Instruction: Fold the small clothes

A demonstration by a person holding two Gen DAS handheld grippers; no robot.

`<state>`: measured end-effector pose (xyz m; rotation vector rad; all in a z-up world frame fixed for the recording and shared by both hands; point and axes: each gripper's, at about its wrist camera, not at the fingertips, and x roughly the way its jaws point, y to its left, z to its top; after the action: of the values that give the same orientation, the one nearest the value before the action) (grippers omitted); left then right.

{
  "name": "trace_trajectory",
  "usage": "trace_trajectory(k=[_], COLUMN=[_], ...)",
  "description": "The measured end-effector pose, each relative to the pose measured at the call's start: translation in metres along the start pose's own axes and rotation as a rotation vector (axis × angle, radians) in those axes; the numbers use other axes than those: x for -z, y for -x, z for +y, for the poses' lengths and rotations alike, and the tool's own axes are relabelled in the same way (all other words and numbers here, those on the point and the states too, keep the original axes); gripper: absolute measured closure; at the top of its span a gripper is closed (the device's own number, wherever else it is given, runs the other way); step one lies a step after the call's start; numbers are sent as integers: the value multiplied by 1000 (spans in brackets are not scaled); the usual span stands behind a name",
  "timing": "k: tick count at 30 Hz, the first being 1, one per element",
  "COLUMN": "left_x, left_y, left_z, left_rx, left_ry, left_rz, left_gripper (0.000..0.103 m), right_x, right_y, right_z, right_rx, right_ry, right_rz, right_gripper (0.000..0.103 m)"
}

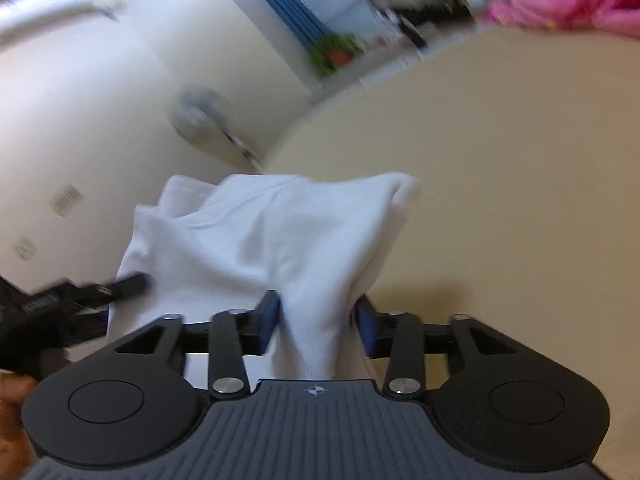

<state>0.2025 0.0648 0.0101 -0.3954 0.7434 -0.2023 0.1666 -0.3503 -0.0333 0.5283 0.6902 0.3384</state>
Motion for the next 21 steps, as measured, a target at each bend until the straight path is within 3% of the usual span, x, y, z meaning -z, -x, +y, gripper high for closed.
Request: trace_trajectory(k=[3, 6, 8, 10, 12, 14, 16, 17, 18, 19, 21], left_x=[8, 30, 50, 66, 71, 76, 85, 90, 92, 94, 92], left_y=[25, 31, 24, 6, -7, -16, -27, -32, -33, -32, -24], left_z=[20, 32, 46, 66, 71, 67, 69, 68, 66, 64, 61], left_rx=[7, 24, 22, 13, 36, 10, -3, 3, 0, 0, 47], left_ry=[-27, -39, -6, 68, 94, 49, 42, 46, 34, 6, -7], left_rz=[-9, 34, 59, 162, 219, 243, 301, 328, 332, 325, 304], left_gripper=[38, 36, 36, 36, 36, 36, 38, 42, 52, 66, 76], right_x=[-2, -2, 5, 19, 33, 51, 67, 67, 66, 63, 53], right_y=[-3, 7, 13, 13, 5, -9, -17, -17, -15, -11, 1], right_z=[-18, -25, -19, -12, -2, 13, 17, 16, 16, 17, 21], right_rx=[152, 87, 17, -24, -26, 0, 23, 22, 14, 7, -16], right_ry=[-41, -104, -86, -63, -35, 18, 57, 55, 48, 48, 47], right_rz=[-3, 2, 50, 130, 194, 270, 342, 347, 340, 324, 267], right_gripper=[53, 53, 53, 47, 44, 44, 51, 65, 74, 78, 82])
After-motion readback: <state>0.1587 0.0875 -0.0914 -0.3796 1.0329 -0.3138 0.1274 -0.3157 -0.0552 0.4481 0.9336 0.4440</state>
